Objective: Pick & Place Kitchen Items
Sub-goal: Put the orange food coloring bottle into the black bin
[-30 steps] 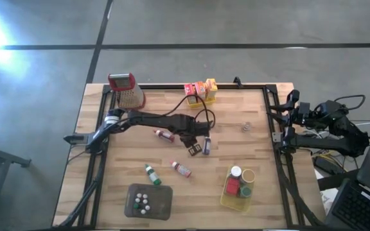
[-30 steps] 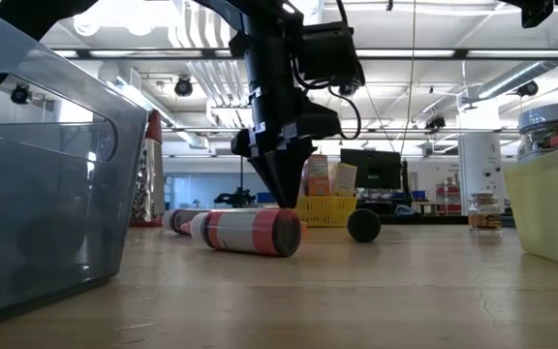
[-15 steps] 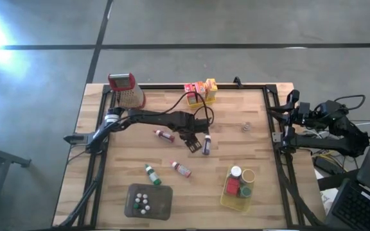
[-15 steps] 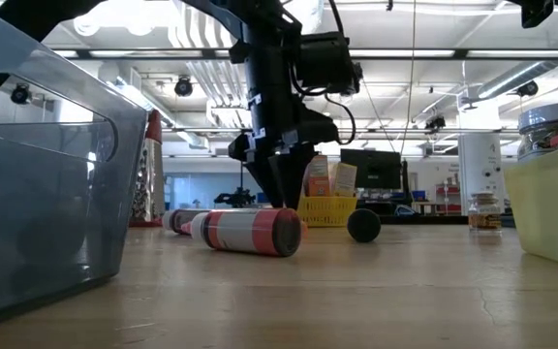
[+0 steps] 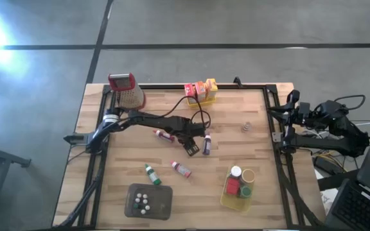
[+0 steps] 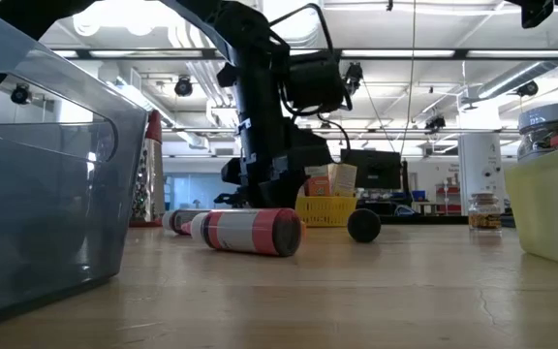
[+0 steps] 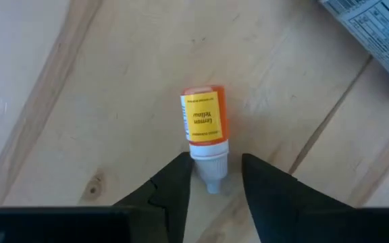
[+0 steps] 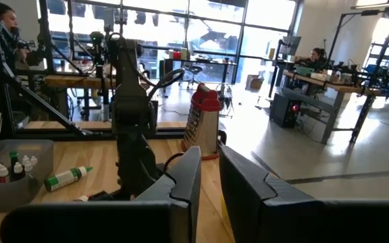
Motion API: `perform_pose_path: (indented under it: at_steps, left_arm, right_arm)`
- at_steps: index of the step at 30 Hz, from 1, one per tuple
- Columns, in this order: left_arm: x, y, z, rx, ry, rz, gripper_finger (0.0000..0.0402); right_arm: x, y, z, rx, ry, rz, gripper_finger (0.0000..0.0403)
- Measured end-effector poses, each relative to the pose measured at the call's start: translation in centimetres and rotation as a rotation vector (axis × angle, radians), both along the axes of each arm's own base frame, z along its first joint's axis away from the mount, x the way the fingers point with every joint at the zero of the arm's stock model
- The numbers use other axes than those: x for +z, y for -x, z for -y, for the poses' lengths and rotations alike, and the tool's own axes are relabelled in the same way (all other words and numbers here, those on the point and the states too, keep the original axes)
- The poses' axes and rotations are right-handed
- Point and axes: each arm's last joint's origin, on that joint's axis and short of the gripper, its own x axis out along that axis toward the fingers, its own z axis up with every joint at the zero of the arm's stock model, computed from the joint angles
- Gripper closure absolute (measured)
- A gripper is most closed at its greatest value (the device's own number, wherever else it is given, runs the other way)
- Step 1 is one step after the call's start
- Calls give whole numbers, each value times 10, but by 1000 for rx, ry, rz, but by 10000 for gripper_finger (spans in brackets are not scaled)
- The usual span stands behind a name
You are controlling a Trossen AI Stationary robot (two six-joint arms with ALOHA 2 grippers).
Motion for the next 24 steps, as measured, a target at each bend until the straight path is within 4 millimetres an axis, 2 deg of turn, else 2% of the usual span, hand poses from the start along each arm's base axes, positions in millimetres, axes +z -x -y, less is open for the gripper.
perform_pose_path:
  at_steps: [10,19,22,24]
  left_arm:
    - [-1,0,-1,-24,-27,2,335]
    - [3,3,-1,-80,-40,-21,337]
    - [11,14,0,-100,-21,-91,337]
    - [23,19,1,-108,-2,-77,337]
  right_arm:
    - [0,0,0,0,2,-1,314]
    - [0,0,0,0,2,0,288]
    - [0,0,0,0,2,0,280]
    - [0,0,0,0,0,0,274]
